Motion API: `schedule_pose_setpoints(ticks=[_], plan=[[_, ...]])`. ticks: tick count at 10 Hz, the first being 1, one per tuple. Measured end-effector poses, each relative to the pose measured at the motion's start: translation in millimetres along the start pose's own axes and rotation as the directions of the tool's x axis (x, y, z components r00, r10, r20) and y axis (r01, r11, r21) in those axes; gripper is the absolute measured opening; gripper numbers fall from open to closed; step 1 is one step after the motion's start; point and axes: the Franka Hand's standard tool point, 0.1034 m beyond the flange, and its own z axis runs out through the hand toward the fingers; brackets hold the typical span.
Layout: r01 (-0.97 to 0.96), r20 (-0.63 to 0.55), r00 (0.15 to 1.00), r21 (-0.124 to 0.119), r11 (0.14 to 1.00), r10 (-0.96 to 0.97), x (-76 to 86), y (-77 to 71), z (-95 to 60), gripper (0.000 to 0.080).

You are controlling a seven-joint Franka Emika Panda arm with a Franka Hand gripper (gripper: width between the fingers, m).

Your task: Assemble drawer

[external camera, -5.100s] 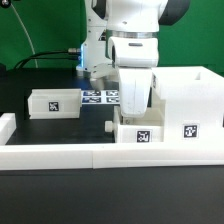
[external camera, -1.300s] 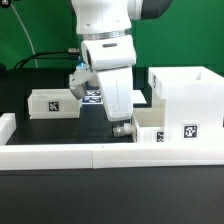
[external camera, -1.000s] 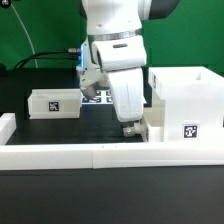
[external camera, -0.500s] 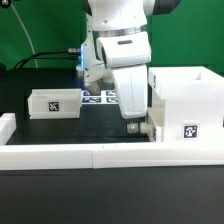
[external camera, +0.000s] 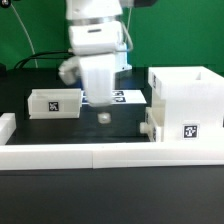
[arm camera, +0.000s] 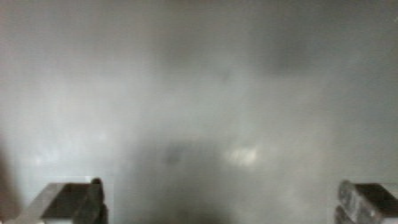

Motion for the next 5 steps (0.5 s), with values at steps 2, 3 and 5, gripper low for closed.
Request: schedule_pose_setpoints(ticks=[2, 3, 5], plan=[[-0.043, 0.012, 0.999, -0.031, 0.999, 0.043, -24.4, -14.8, -14.2, 0.0649], [-0.073, 0.013, 0.997, -0.045, 0.996, 0.073, -36.1, -24.5, -18.5, 0.0649], [-0.106, 0.018, 0.994, -0.05, 0.993, 0.107, -53.2, -37.9, -20.7, 0.0649]])
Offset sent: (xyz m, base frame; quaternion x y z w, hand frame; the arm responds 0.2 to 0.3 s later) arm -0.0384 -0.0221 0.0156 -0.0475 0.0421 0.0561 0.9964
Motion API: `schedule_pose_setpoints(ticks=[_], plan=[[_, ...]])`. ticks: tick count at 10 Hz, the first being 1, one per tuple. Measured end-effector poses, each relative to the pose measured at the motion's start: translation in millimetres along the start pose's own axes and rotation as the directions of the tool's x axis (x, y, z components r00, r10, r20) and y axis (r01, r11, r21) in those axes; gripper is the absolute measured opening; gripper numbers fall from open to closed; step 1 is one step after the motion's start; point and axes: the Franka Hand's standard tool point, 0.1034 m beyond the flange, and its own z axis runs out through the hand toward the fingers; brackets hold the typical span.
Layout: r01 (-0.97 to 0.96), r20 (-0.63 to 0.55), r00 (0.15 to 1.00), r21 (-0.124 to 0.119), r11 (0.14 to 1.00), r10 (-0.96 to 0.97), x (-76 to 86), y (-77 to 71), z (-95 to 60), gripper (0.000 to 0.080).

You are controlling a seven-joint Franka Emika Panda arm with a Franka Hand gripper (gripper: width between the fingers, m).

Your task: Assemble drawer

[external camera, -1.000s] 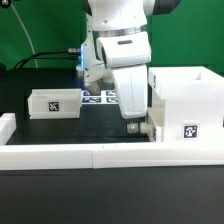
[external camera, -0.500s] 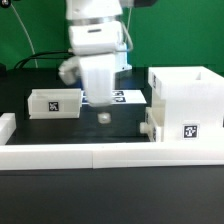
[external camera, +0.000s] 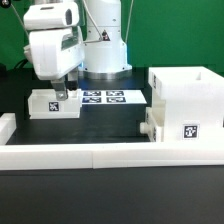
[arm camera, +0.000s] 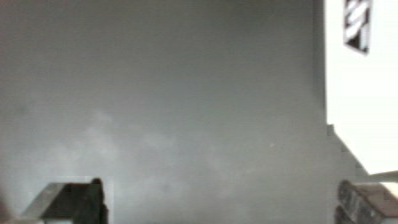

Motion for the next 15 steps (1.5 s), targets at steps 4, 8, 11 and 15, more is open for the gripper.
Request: schedule_pose_setpoints(ticks=[4, 8, 11, 15], plan=[[-0.009, -0.001, 1.0, 0.001, 1.0, 0.009, 1.4, 0.5, 1.4, 0.0649], [-0.31, -0.02, 0.951, -0.015, 0.951, 0.31, -8.5, -2.7, 0.4, 0.0649], [-0.609, -0.041, 0.793, -0.038, 0.792, 0.608, -27.3, -30.5, 0.7, 0.0649], [-0.806, -0.049, 0.592, -0.028, 0.591, 0.805, -28.6, -43.6, 3.1, 0.0649]])
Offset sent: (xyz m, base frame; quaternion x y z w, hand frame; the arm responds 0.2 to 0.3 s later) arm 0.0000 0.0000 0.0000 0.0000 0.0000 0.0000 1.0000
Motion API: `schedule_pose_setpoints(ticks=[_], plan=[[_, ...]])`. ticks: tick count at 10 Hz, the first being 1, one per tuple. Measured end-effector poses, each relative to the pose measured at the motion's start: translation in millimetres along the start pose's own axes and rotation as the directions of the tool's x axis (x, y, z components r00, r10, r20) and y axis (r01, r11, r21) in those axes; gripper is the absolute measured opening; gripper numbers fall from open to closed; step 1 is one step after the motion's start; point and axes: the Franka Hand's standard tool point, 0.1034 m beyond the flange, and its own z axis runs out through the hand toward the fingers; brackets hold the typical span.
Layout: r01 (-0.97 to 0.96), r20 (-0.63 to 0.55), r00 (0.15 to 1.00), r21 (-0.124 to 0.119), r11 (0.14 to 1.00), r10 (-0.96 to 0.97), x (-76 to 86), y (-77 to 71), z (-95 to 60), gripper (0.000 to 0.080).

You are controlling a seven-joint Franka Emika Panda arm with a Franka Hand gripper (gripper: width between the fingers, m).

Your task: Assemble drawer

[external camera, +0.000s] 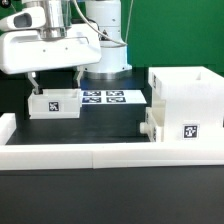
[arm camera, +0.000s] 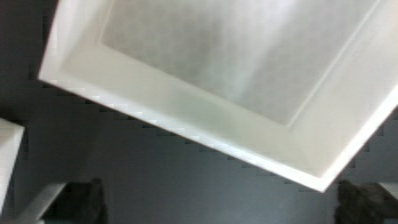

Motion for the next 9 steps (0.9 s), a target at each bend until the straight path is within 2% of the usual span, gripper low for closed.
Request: schedule_pose_setpoints(ticks=[3, 4, 6, 9], plan=[[-0.189, -0.003, 0.982, 0.003, 0.982, 0.189, 0.3, -1.2, 0.2, 0.0649], [-0.309, -0.004, 0.951, 0.003, 0.951, 0.309, 0.0, -5.7, 0.8, 0.0649], [-0.428, -0.007, 0.904, -0.003, 0.904, 0.428, -5.2, -19.8, 5.5, 0.0649], [-0.392, 0.002, 0.92, -0.011, 0.92, 0.392, -25.8, -34.1, 13.8, 0.0649]])
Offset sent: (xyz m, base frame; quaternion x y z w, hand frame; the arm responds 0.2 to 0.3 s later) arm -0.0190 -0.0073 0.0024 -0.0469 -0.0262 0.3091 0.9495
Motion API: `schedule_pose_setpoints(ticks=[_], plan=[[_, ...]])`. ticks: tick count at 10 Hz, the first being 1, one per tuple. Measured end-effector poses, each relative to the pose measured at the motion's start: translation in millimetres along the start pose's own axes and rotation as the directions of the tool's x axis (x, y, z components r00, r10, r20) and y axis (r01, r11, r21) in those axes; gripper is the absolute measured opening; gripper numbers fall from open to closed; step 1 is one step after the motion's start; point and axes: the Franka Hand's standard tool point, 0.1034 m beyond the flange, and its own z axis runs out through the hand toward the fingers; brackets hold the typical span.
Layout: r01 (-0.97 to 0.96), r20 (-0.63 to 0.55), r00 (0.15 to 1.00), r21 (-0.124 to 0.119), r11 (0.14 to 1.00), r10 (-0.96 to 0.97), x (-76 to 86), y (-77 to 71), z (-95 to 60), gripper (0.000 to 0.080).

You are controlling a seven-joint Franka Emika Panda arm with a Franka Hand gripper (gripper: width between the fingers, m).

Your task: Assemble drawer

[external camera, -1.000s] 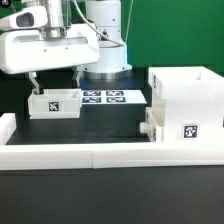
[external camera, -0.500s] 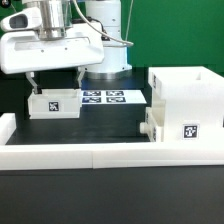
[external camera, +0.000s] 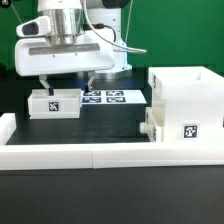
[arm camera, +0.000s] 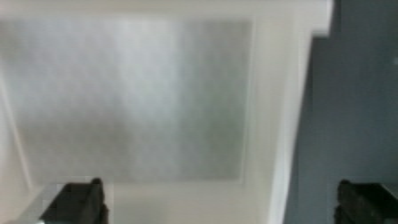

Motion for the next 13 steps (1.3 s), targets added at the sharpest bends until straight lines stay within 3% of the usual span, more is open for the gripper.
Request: schedule_pose_setpoints(ticks=[5, 6, 8, 13], plan=[[0.007, 0.005, 1.0, 0.003, 1.0, -0.007, -2.7, -2.3, 2.6, 0.0649], [0.001, -0.006, 1.0, -0.002, 1.0, -0.001, 0.7, -10.0, 3.7, 0.0649], [0.027, -0.022, 0.999, -0.014, 1.0, -0.028, -10.3, -22.0, 19.5, 0.0649], [0.045, -0.033, 0.998, -0.039, 0.998, -0.046, -28.6, -11.5, 31.3, 0.0649]])
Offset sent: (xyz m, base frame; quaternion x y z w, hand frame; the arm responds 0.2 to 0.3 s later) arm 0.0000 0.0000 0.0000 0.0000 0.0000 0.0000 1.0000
